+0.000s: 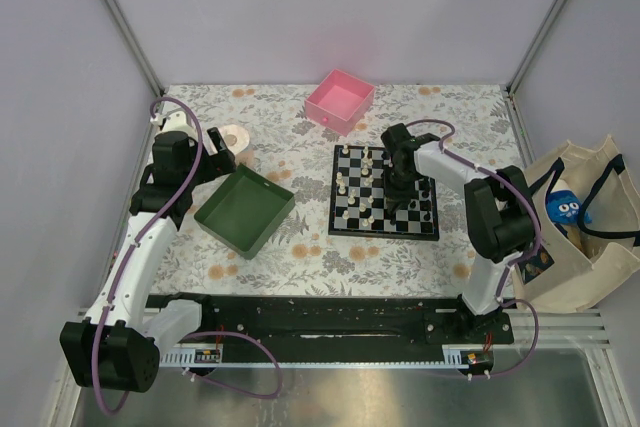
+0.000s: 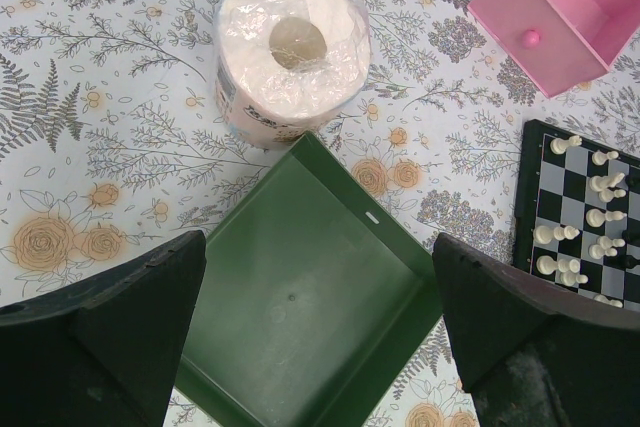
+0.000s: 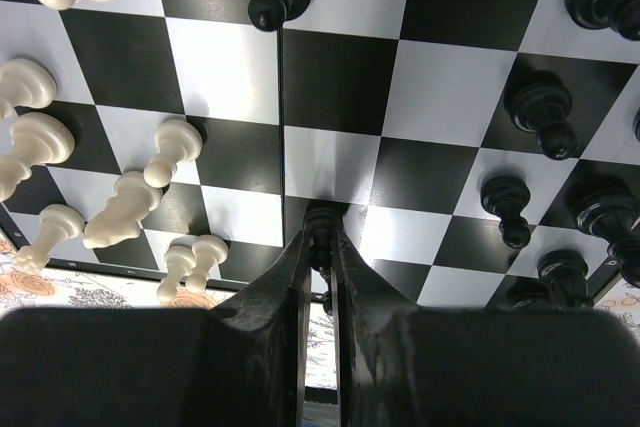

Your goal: Set up the chess pieces on the board

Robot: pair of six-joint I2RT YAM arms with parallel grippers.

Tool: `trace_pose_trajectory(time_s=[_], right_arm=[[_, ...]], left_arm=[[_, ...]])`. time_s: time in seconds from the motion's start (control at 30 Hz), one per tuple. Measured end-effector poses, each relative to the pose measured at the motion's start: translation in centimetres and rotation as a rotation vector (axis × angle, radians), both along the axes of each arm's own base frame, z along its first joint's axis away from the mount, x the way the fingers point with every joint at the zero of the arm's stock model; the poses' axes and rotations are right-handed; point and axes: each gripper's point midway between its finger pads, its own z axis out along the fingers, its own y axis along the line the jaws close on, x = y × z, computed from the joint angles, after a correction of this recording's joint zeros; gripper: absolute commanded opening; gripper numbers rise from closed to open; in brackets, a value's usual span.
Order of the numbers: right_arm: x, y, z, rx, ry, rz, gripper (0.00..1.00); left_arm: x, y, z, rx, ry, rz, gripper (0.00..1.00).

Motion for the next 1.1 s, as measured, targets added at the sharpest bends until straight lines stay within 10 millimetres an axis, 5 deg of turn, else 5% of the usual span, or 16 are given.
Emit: trace_pose_trajectory(time_s=[0.5,0.83,1.1], right_arm=[[0.4,-2.4,3.3,-0.016,-0.116,-0.057,0.13],[-2.2,-5.1,1.0,-0.053,-0.033,-0.103,0.13],[-1.7,-5.9,0.9,-0.050,-0.041,-0.135,0.13]], left_arm=[[0.0,-0.2,0.0,-0.006,0.001,-0.010,0.99],[0.0,-0.3,0.0,-0.010,0.001,-0.017,0.99],[0.0,-0.4,0.0,-0.014,0.001,-0.018,0.99]])
